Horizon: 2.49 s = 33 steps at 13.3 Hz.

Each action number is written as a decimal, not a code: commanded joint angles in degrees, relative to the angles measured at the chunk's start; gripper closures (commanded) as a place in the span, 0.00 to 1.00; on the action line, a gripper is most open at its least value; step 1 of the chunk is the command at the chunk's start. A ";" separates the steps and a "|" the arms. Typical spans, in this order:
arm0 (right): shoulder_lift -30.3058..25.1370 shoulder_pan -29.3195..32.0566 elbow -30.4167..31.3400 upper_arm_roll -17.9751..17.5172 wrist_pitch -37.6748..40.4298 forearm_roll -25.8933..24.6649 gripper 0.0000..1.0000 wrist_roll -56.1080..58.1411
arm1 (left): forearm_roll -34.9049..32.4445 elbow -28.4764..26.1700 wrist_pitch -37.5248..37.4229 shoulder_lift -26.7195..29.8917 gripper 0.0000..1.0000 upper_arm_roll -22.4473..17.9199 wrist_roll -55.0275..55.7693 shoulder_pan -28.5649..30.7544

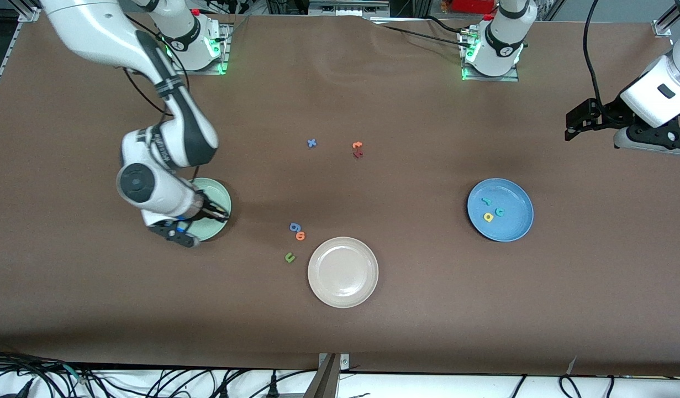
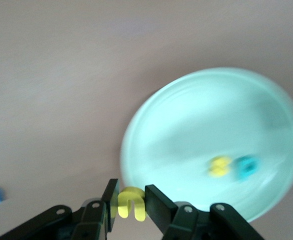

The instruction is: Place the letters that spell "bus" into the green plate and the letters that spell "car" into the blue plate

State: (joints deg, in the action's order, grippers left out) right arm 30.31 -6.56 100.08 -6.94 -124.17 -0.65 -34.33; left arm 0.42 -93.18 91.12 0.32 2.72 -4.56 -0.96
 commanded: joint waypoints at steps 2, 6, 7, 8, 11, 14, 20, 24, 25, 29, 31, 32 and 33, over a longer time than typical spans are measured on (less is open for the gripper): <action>0.53 2.86 1.69 0.35 0.77 0.56 0.85 7.24 | -1.21 -0.16 -0.68 0.47 0.00 0.18 0.34 0.17; 1.33 3.66 1.69 0.52 0.68 0.56 0.00 8.14 | -1.21 -0.16 -0.86 0.47 0.00 0.27 0.34 0.17; 0.98 3.66 1.69 0.52 0.77 0.56 0.00 8.05 | -1.21 -0.16 -0.86 0.47 0.00 0.18 0.42 0.17; 0.37 3.66 1.61 0.52 1.12 0.65 0.00 8.05 | -1.21 -0.16 -0.86 0.38 0.00 0.18 0.34 0.17; -6.73 3.66 1.26 0.52 4.45 0.65 0.00 8.75 | -1.21 -0.16 -0.86 0.47 0.00 0.00 0.34 0.17; -12.72 3.84 -1.28 0.52 5.78 -0.05 0.00 10.50 | -1.21 -0.16 -0.86 0.38 0.00 -0.17 0.16 0.26; -14.66 4.27 -17.01 5.43 21.32 0.03 0.00 22.17 | -1.21 -0.25 -0.86 0.29 0.00 -0.17 -0.10 0.35; -15.28 6.11 -26.06 7.55 32.57 -0.23 0.00 26.33 | -1.21 -0.25 -0.86 0.29 0.00 -0.17 0.07 0.26; -15.11 6.38 -26.60 7.73 32.59 -0.58 0.00 26.33 | -1.21 -0.25 -0.86 0.29 0.00 -0.08 0.07 0.26; -15.28 6.38 -26.87 8.34 35.91 -0.41 0.00 26.33 | -1.21 -0.25 -0.86 0.29 0.00 0.00 0.33 0.17; -15.20 6.65 -28.53 8.34 36.46 -0.49 0.00 26.94 | -1.21 -0.25 -0.86 0.29 0.00 0.18 0.51 0.17; -15.28 6.65 -28.63 8.34 36.72 -0.41 0.00 26.95 | -1.21 -0.25 -0.86 0.29 0.00 0.18 0.25 0.17; -15.02 6.39 -28.89 8.17 39.50 -0.49 0.00 26.69 | -1.21 -0.25 -0.86 0.29 0.00 0.18 0.16 0.17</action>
State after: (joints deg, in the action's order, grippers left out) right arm 14.68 -0.38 73.39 1.56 -88.57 -0.84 -8.48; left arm 0.42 -93.24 90.79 0.27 2.57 -4.56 -0.78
